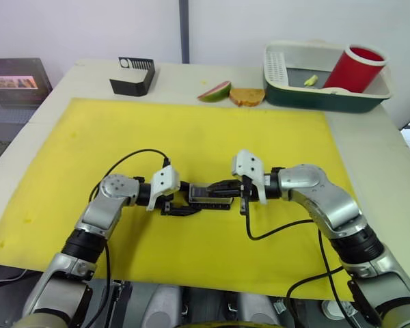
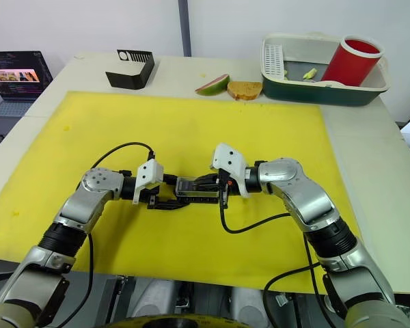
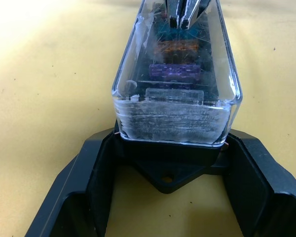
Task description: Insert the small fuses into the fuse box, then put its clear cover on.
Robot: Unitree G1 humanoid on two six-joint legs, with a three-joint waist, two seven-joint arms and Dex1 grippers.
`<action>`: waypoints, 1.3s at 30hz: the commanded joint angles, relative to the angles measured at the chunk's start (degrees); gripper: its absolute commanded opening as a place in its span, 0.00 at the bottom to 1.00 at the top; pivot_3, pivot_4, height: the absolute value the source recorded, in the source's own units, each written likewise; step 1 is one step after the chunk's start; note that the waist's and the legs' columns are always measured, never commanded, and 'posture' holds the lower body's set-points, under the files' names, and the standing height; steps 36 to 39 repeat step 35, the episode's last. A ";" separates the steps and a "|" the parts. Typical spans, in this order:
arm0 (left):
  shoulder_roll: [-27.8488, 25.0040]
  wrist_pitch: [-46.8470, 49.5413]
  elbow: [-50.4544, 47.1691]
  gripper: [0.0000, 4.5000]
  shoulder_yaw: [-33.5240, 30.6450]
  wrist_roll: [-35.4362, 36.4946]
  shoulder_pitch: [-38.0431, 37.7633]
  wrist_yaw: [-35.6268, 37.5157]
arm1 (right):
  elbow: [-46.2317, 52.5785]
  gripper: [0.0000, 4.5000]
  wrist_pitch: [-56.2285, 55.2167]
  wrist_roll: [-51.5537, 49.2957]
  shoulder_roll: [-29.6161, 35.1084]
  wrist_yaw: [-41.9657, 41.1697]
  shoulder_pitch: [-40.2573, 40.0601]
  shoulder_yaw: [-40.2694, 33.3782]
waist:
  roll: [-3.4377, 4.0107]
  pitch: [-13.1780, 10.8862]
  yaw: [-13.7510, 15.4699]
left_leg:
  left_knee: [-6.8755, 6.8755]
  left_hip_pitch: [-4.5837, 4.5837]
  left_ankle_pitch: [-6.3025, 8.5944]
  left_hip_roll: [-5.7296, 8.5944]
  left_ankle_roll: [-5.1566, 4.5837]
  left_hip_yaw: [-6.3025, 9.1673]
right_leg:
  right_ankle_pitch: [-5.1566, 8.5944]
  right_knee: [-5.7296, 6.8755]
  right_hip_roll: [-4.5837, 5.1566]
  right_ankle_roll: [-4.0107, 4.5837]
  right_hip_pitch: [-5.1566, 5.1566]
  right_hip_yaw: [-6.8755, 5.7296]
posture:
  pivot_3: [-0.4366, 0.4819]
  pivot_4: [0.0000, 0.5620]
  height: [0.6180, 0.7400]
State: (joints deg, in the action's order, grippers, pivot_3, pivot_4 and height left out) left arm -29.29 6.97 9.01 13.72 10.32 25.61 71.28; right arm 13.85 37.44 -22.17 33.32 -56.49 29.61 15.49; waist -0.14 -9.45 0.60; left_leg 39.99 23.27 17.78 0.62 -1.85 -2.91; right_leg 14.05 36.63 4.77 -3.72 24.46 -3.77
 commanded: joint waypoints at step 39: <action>-34.68 27.89 -27.68 1.00 -42.54 22.63 -29.20 4.26 | -5.58 0.98 -5.82 -6.80 36.22 -24.13 -4.40 -22.78 | 0.63 -0.55 -1.33 | -0.46 0.03 -0.07 -0.02 0.22 -0.03 | 0.13 -0.34 0.05 0.28 0.16 0.02 | 0.48 0.27 1.00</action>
